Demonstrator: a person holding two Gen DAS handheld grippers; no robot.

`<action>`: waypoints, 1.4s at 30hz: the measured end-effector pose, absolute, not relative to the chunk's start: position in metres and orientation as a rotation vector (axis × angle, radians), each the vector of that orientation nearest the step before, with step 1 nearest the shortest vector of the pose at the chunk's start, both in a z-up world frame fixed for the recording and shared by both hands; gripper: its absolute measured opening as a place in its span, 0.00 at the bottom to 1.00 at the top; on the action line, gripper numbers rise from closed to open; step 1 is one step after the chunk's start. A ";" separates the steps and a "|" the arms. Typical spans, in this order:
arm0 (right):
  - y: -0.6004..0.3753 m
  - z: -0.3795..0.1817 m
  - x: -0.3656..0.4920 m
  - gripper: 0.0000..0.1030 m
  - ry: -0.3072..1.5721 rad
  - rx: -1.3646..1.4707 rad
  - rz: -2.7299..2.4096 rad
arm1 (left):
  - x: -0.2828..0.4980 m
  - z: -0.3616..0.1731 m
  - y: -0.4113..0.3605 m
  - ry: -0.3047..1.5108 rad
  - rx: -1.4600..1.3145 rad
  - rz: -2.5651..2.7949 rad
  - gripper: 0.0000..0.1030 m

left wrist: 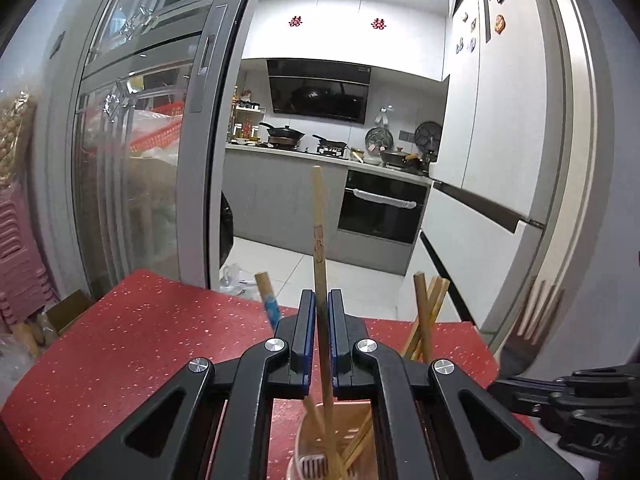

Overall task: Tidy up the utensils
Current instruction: 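Lift the fork and chopstick with both grippers and carry them over the beige holder, then open both grippers to drop the fork and chopstick into the holder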

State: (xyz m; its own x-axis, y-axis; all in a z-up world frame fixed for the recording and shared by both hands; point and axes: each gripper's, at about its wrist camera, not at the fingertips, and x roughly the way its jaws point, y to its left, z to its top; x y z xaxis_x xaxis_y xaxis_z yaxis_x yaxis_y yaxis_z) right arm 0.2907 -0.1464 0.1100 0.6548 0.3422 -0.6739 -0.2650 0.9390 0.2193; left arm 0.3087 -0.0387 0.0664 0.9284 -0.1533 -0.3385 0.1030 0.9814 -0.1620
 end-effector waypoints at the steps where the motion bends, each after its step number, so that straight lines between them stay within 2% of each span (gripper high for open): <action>1: -0.144 0.107 0.293 0.02 0.793 0.100 0.344 | 0.309 0.067 -0.039 0.360 -0.134 -0.125 0.30; 15: -0.150 0.078 0.312 0.02 0.888 0.161 0.305 | 0.315 0.056 -0.035 0.441 -0.112 -0.105 0.30; 35: -0.157 0.081 0.304 0.04 0.887 0.207 0.302 | 0.300 0.039 -0.031 0.534 -0.074 -0.106 0.30; 38: -0.156 0.084 0.302 0.13 0.881 0.210 0.302 | 0.298 0.041 -0.030 0.544 -0.069 -0.099 0.30; 40: -0.156 0.087 0.300 0.30 0.872 0.216 0.301 | 0.296 0.041 -0.029 0.549 -0.069 -0.095 0.30; 41: -0.156 0.088 0.299 0.36 0.866 0.217 0.302 | 0.296 0.042 -0.029 0.552 -0.067 -0.093 0.30; 42: -0.156 0.091 0.297 0.37 0.854 0.219 0.302 | 0.295 0.042 -0.029 0.556 -0.066 -0.092 0.30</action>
